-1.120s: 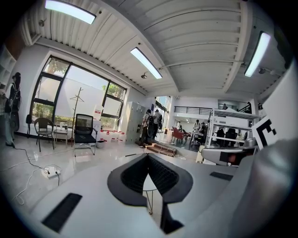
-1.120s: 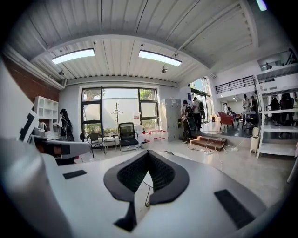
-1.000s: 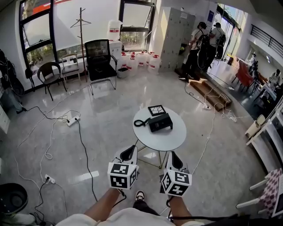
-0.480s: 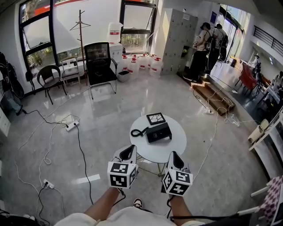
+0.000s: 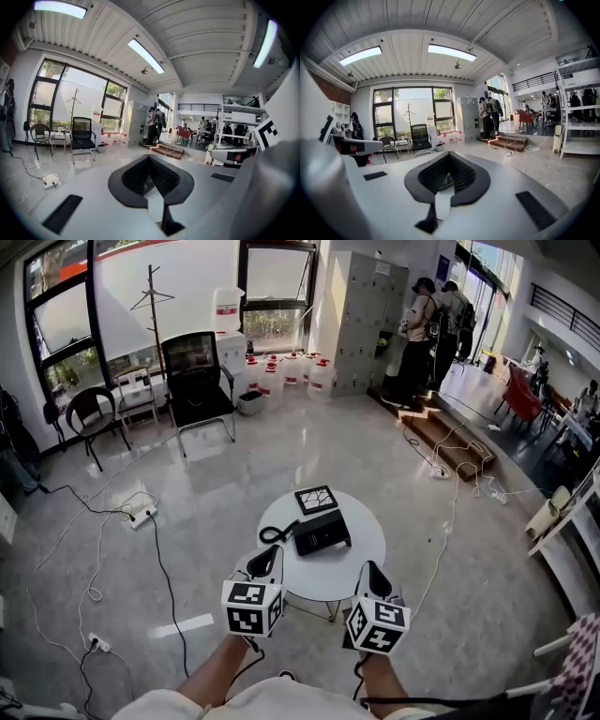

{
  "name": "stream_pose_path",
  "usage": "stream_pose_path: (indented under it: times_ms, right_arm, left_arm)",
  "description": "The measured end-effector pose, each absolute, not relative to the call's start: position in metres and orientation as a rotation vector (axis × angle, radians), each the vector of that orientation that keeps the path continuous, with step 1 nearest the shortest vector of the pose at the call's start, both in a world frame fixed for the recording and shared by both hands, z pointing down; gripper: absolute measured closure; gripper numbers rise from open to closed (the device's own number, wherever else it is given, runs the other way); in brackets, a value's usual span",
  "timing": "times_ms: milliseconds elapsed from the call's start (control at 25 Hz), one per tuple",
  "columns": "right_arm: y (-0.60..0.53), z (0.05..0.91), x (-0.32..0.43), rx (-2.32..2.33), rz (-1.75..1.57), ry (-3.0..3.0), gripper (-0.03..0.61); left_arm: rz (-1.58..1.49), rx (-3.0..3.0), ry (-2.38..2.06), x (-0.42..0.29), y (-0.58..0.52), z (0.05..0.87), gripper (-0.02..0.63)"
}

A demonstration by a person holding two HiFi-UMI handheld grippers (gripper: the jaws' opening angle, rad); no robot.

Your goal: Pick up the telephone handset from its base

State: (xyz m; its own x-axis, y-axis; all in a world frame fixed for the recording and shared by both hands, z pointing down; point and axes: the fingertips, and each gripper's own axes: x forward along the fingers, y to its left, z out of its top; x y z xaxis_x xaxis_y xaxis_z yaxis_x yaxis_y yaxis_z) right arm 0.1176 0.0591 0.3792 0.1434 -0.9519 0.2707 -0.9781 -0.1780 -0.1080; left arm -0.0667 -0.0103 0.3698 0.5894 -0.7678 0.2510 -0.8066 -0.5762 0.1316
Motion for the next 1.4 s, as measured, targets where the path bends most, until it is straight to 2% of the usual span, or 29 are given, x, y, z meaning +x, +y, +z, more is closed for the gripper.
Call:
stream_pose_path:
  times_ms: [320, 1400]
  right_arm:
    - [0.040, 0.390, 0.149, 2.310, 0.464, -1.952, 0.554]
    - [-0.028, 0.411, 0.179, 2.292, 0.542, -1.882, 0.554]
  left_arm:
    - [0.281, 2.576, -1.318, -0.045, -0.030, 0.381, 0.597]
    - [0.350, 2.642, -1.237, -0.005, -0.109, 0.391, 0.597]
